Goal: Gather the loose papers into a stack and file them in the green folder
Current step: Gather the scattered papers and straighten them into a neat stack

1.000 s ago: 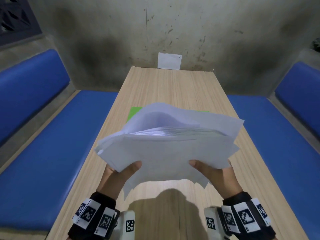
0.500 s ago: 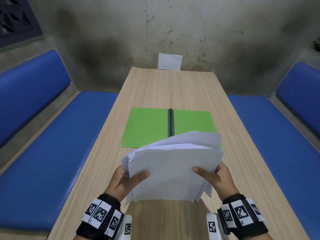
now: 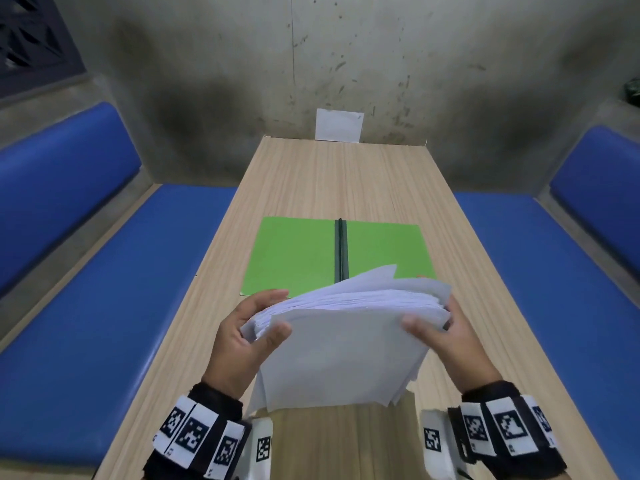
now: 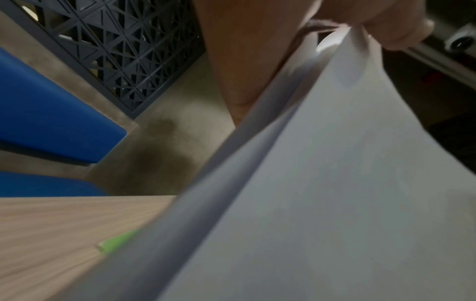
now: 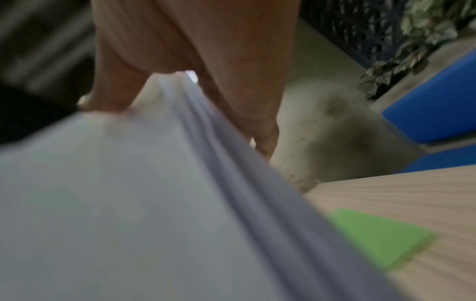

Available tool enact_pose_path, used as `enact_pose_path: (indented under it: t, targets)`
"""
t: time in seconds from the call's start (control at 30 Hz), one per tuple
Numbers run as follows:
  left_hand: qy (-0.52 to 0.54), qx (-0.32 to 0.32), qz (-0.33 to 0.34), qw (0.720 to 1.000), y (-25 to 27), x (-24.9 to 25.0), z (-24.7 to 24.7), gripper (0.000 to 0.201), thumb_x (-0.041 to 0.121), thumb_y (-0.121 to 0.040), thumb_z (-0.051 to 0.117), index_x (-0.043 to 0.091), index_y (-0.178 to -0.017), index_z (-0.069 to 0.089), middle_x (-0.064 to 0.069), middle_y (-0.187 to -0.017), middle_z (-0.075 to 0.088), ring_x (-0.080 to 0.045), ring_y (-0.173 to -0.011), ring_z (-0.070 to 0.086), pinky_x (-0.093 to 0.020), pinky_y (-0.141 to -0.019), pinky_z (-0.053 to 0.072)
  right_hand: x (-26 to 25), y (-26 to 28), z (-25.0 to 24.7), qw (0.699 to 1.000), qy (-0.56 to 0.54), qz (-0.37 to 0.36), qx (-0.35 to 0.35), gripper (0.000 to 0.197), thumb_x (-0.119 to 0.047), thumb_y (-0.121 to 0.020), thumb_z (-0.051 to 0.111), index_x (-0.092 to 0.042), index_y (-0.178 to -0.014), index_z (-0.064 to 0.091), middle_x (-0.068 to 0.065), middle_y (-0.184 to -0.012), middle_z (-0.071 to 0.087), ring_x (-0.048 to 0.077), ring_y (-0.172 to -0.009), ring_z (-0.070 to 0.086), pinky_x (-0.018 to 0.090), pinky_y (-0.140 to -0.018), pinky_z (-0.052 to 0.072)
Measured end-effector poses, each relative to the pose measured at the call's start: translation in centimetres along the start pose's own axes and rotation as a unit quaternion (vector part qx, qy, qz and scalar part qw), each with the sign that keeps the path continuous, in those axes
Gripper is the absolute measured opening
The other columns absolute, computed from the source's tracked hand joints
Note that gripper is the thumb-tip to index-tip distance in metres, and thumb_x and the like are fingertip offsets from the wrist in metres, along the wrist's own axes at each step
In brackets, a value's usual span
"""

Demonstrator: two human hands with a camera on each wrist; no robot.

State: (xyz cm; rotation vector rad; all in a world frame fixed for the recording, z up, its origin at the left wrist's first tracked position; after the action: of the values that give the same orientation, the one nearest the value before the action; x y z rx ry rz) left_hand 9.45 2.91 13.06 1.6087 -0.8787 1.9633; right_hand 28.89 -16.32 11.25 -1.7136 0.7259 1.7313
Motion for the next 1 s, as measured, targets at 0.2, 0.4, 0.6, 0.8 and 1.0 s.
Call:
enact_pose_path:
  t: [0.2,0.4,0.6,0.8,1.0]
  targets:
    - [-0.009,0.111,0.074,0.991,0.0,1.9,1.8,0.021,0.043,-0.059,0.07,0.03,-0.075,0.068,0.003,-0.073,0.073,-0.006,-0.07,0.066,-0.012,-0.067,0.051,-3.6,-0.8,1.7,0.987,-0.037,-0.044,0.15,0.043,-0.059,-0.066,0.067,-0.018,-0.079,0.068,0.006,-0.089,0.07,0.018,-0.087,0.063,0.034,-0.084,0.047]
    - [-0.047,0.1,0.077,0.991,-0.4,1.2,1.1,0.03,0.006,-0.07,0.053,0.025,-0.091,0.061,0.013,-0.079,0.073,0.001,-0.071,0.066,-0.008,-0.07,0.049,-2.2,-1.6,1.1,0.977,-0.016,-0.037,0.209,0.01,-0.012,-0.077,0.058,-0.021,-0.075,0.063,-0.001,-0.084,0.062,0.01,-0.078,0.054,0.028,-0.076,0.04]
    - [-0.031,0.022,0.028,0.999,0.0,-0.4,-0.1,0.081,0.059,-0.041,0.081,0.026,-0.111,0.055,-0.001,-0.084,0.073,0.0,-0.078,0.067,-0.013,-0.067,0.053,-0.5,-1.8,1.3,0.998,-0.03,-0.021,0.05,0.072,-0.058,-0.05,0.073,-0.042,-0.116,0.05,-0.011,-0.122,0.057,0.007,-0.111,0.056,0.028,-0.092,0.045]
    - [-0.082,-0.02,-0.14,0.987,1.1,-6.1,-0.5,0.072,0.032,-0.035,0.081,0.01,-0.101,0.064,0.006,-0.081,0.074,0.0,-0.069,0.066,-0.011,-0.057,0.05,3.3,-1.0,1.3,0.996,-0.031,0.068,-0.038,0.08,-0.022,-0.048,0.087,-0.017,-0.121,0.055,0.006,-0.108,0.072,0.02,-0.101,0.068,0.025,-0.075,0.056]
    - [-0.066,0.032,-0.183,0.98,1.2,-6.9,-1.0,0.029,0.031,-0.054,0.074,0.021,-0.081,0.071,0.006,-0.072,0.075,-0.013,-0.067,0.067,-0.018,-0.055,0.052,6.3,0.1,0.8,0.989,0.005,0.131,-0.066,0.07,-0.019,-0.048,0.086,-0.013,-0.113,0.06,-0.003,-0.097,0.075,0.015,-0.097,0.068,0.022,-0.069,0.055]
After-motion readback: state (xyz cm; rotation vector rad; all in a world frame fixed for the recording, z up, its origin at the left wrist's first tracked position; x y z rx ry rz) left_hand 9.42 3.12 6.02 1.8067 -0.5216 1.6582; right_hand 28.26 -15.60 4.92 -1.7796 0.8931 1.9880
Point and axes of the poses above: each hand's wrist, its own y-axis away from the middle knuckle, its own z-axis out of the palm, x = y × z, the point moved 6 cm from there along -y, towards the middle knuckle
